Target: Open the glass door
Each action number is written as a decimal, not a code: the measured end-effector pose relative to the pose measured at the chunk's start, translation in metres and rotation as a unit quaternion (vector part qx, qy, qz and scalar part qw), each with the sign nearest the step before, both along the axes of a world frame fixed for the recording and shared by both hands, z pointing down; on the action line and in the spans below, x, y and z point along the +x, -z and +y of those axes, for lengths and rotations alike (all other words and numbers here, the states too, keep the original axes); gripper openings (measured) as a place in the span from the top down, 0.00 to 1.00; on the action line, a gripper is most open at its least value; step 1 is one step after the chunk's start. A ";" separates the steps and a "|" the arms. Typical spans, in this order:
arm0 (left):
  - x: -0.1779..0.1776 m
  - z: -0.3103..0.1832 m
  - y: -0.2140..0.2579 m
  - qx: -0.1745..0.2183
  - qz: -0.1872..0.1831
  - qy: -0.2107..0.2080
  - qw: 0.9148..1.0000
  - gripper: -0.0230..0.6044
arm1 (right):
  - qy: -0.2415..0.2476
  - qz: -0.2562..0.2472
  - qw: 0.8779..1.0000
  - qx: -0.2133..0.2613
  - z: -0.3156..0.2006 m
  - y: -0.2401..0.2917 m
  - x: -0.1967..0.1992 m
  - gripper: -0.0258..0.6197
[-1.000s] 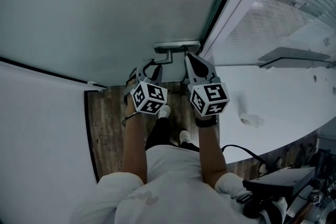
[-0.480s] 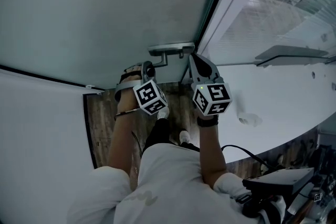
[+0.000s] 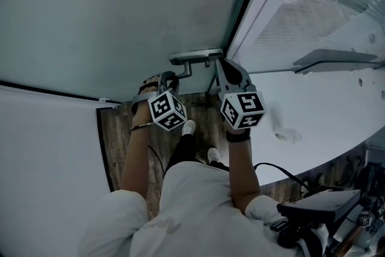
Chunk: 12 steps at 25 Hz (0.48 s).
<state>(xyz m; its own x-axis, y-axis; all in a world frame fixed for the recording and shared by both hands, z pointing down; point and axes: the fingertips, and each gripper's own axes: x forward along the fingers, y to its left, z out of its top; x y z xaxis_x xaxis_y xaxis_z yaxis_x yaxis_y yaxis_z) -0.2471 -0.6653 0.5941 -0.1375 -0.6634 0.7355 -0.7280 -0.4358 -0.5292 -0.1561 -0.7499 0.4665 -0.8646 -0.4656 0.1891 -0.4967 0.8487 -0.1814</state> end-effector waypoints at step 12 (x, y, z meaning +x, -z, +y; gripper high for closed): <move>0.000 0.009 0.005 0.094 0.106 0.018 0.990 0.80 | 0.013 0.005 1.000 0.007 0.014 0.002 -0.012 0.96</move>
